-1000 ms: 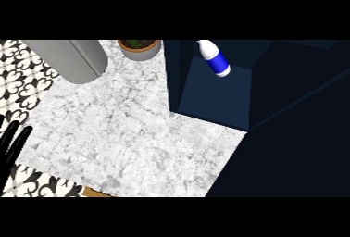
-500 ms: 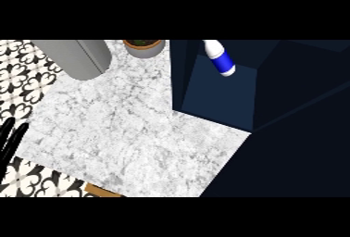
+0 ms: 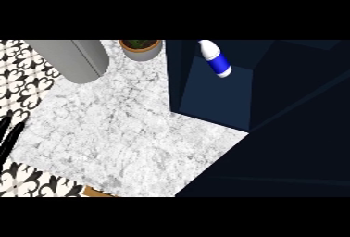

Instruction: Pick up the bottled water, place it into the cabinet and close the cabinet

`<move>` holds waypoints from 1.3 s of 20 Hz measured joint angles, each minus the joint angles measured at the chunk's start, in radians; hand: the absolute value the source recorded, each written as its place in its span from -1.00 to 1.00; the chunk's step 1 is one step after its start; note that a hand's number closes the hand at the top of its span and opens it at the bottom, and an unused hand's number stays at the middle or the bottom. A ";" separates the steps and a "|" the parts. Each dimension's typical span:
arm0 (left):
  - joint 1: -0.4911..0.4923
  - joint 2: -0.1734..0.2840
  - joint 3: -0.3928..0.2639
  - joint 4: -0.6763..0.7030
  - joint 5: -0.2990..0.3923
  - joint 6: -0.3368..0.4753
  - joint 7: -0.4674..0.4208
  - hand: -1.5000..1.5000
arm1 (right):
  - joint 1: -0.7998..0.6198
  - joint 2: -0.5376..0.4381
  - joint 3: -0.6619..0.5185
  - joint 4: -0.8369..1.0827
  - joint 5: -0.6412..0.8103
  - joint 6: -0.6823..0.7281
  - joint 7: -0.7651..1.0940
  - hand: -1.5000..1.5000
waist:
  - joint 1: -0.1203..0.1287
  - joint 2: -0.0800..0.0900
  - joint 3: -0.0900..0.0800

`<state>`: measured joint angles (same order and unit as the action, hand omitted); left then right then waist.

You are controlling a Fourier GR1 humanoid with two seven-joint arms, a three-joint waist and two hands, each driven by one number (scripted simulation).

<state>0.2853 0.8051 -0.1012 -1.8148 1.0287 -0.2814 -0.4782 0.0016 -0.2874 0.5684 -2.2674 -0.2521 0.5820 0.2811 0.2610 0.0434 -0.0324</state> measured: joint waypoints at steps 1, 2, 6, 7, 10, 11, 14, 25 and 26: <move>0.001 -0.001 0.001 0.003 0.002 -0.001 0.000 -1.00 | -0.031 0.009 -0.008 0.020 -0.001 -0.004 0.017 1.00 | -0.002 -0.001 0.000; 0.002 -0.001 0.000 0.006 0.003 -0.003 0.001 -1.00 | -0.061 0.020 -0.013 0.043 -0.003 -0.009 0.036 1.00 | -0.003 -0.003 0.000; 0.009 -0.001 0.006 0.018 0.008 -0.008 0.001 -1.00 | -0.167 0.066 -0.022 0.121 -0.003 -0.031 0.105 1.00 | -0.013 -0.006 0.005; 0.011 -0.003 0.006 0.019 0.008 -0.009 0.000 -1.00 | -0.192 0.078 -0.028 0.142 -0.006 -0.035 0.120 1.00 | -0.015 -0.008 0.006; 0.013 -0.004 0.013 0.025 0.012 -0.010 -0.003 -1.00 | -0.275 0.119 -0.053 0.225 -0.020 -0.055 0.165 1.00 | -0.021 -0.010 0.008; 0.013 -0.004 0.014 0.027 0.013 -0.010 -0.002 -1.00 | -0.308 0.142 -0.061 0.262 -0.015 -0.076 0.184 1.00 | -0.024 -0.010 0.010; 0.017 -0.006 0.019 0.036 0.018 -0.015 -0.003 -1.00 | -0.420 0.212 -0.096 0.386 0.010 -0.149 0.237 1.00 | -0.034 -0.011 0.015; 0.037 -0.015 0.041 0.065 0.021 -0.041 -0.022 -1.00 | -0.829 0.285 -0.256 0.840 0.106 -0.498 0.234 1.00 | -0.064 -0.011 0.026; 0.038 -0.015 0.043 0.068 0.022 -0.043 -0.022 -1.00 | -0.849 0.286 -0.259 0.871 0.104 -0.526 0.231 1.00 | -0.068 -0.012 0.028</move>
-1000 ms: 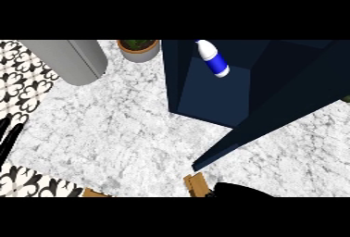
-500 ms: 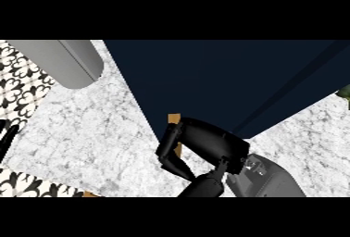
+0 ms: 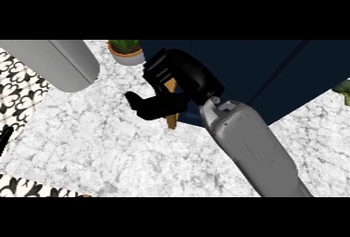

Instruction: Pick up the bottled water, place it into the cabinet and close the cabinet

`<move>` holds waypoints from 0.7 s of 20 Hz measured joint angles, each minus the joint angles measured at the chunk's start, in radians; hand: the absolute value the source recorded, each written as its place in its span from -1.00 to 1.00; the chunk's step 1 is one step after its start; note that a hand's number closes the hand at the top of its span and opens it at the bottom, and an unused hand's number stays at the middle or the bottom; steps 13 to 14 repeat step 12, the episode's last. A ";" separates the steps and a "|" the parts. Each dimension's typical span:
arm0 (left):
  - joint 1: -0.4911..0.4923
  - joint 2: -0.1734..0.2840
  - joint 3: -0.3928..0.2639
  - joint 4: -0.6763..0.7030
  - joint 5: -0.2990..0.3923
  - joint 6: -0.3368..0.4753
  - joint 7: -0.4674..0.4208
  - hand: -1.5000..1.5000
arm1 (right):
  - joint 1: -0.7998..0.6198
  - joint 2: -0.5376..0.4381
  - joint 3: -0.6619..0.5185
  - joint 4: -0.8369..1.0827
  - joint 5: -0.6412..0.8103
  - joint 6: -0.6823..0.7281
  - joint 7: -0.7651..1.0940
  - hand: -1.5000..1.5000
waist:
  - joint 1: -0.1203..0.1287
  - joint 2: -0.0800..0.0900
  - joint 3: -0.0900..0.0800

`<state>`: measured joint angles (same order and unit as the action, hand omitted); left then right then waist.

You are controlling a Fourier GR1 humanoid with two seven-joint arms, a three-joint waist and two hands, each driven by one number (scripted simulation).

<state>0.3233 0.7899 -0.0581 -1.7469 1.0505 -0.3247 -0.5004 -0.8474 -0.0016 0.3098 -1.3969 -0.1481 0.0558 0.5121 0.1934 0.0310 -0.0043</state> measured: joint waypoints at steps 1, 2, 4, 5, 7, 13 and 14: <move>0.002 -0.003 0.000 0.001 0.000 -0.002 -0.002 -1.00 | -0.017 0.002 -0.003 0.026 -0.007 -0.019 -0.001 1.00 | -0.004 -0.002 0.002; 0.006 -0.006 -0.002 0.002 -0.002 -0.006 -0.004 -1.00 | -0.032 0.002 -0.001 0.049 -0.011 -0.035 -0.008 1.00 | -0.007 -0.004 0.003; 0.011 -0.007 0.002 0.005 -0.002 -0.014 -0.007 -1.00 | -0.055 0.002 0.001 0.086 -0.025 -0.069 -0.016 1.00 | -0.011 -0.008 0.005; 0.013 -0.006 0.006 0.006 0.000 -0.016 -0.008 -1.00 | -0.064 0.002 0.002 0.100 -0.035 -0.087 -0.021 -1.00 | -0.012 -0.010 0.006; 0.017 -0.006 0.010 0.010 -0.001 -0.023 -0.010 -1.00 | -0.077 0.002 0.008 0.124 -0.059 -0.120 -0.035 -1.00 | -0.015 -0.013 0.004; 0.033 -0.012 0.015 0.012 -0.001 -0.038 -0.018 -1.00 | -0.089 0.002 0.023 0.155 -0.120 -0.174 -0.056 -1.00 | -0.022 -0.022 0.004; 0.033 -0.012 0.015 0.012 -0.001 -0.038 -0.018 -1.00 | -0.089 0.002 0.023 0.155 -0.120 -0.174 -0.056 -1.00 | -0.022 -0.022 0.004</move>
